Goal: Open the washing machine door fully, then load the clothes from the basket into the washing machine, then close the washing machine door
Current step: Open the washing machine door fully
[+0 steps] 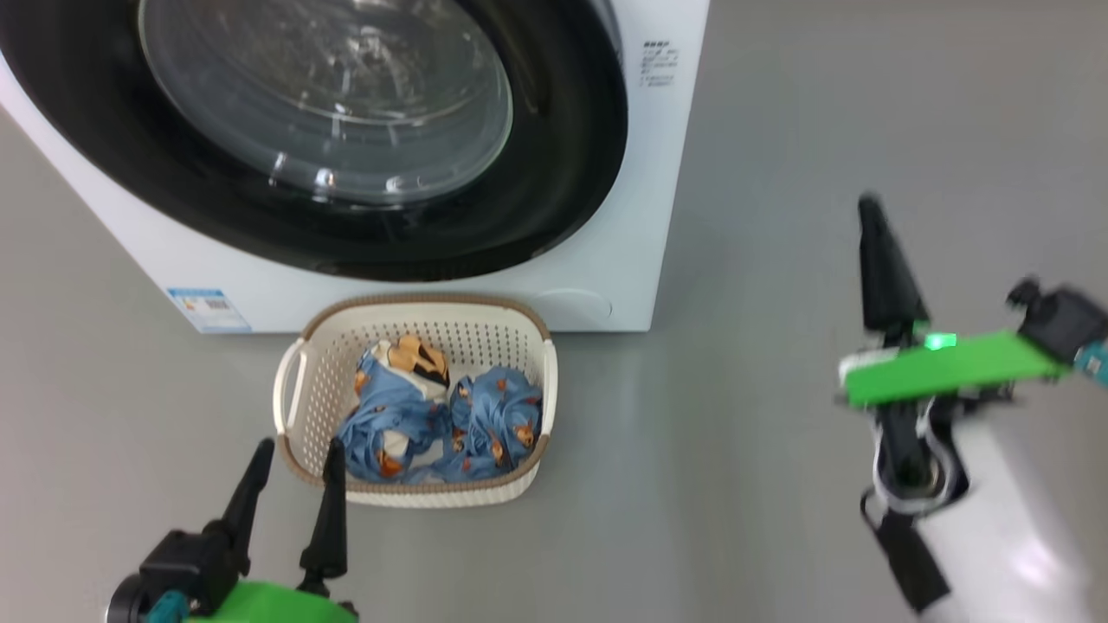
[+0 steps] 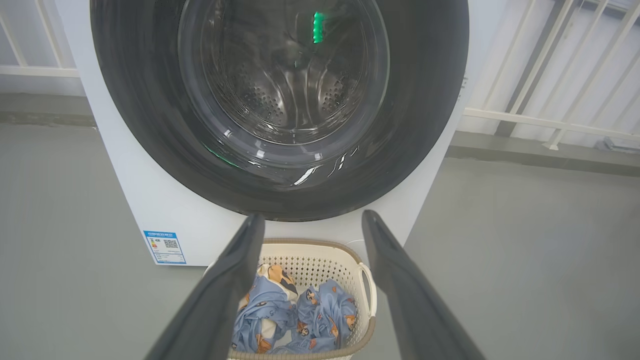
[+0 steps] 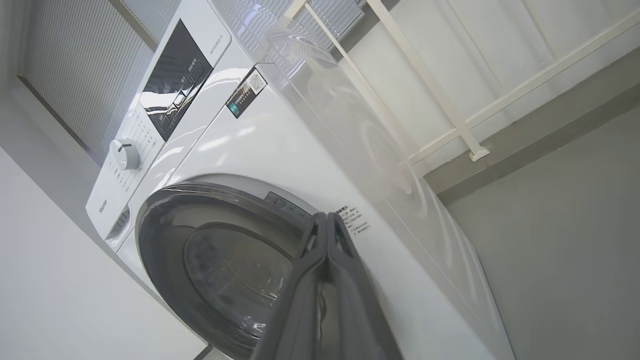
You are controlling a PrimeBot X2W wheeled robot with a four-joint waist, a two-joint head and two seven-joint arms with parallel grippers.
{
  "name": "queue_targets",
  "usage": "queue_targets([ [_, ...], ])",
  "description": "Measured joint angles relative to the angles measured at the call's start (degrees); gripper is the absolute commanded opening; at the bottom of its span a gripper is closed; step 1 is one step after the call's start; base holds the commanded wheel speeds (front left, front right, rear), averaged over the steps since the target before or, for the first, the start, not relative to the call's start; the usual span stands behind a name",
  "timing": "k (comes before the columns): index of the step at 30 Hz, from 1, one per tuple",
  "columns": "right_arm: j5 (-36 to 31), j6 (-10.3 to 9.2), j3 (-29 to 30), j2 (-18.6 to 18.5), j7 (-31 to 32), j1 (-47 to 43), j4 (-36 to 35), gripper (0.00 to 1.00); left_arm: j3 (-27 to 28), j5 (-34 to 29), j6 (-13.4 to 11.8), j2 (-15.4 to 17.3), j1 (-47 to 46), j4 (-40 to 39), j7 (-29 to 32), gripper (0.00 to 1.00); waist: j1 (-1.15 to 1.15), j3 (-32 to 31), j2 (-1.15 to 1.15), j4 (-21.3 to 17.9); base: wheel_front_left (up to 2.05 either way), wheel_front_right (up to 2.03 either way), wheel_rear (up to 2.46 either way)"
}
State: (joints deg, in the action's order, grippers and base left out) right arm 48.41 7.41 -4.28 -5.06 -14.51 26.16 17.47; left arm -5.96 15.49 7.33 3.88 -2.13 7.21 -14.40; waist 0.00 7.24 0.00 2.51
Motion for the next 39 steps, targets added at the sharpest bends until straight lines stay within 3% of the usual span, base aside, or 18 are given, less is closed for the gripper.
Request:
queue_targets([
  [9,12.96,0.00,-3.49,-4.90,-0.23,13.90,4.97,0.00,-1.41,0.58,0.00,-0.16,-4.37,-0.01,-0.23,1.00,0.00,4.42,0.00,1.79,0.00,0.00,0.00],
  [21,22.68,-0.01,-13.12,-11.71,-0.01,28.94,13.79,0.00,-3.70,1.19,0.00,-0.53,-9.38,0.03,-0.23,1.00,0.00,9.96,0.00,4.60,0.00,0.00,0.00],
  [29,37.13,-0.01,-15.58,-12.99,10.45,34.27,13.43,0.00,-4.95,2.07,0.00,-0.98,-12.18,0.35,-0.23,1.00,0.00,13.77,0.00,6.67,0.00,0.00,0.00],
  [39,43.79,-0.01,-15.19,-15.37,21.99,39.77,14.52,0.00,-6.59,2.58,0.00,-1.22,-14.57,0.55,-0.23,1.00,0.00,17.07,0.00,8.93,0.00,0.00,0.00],
])
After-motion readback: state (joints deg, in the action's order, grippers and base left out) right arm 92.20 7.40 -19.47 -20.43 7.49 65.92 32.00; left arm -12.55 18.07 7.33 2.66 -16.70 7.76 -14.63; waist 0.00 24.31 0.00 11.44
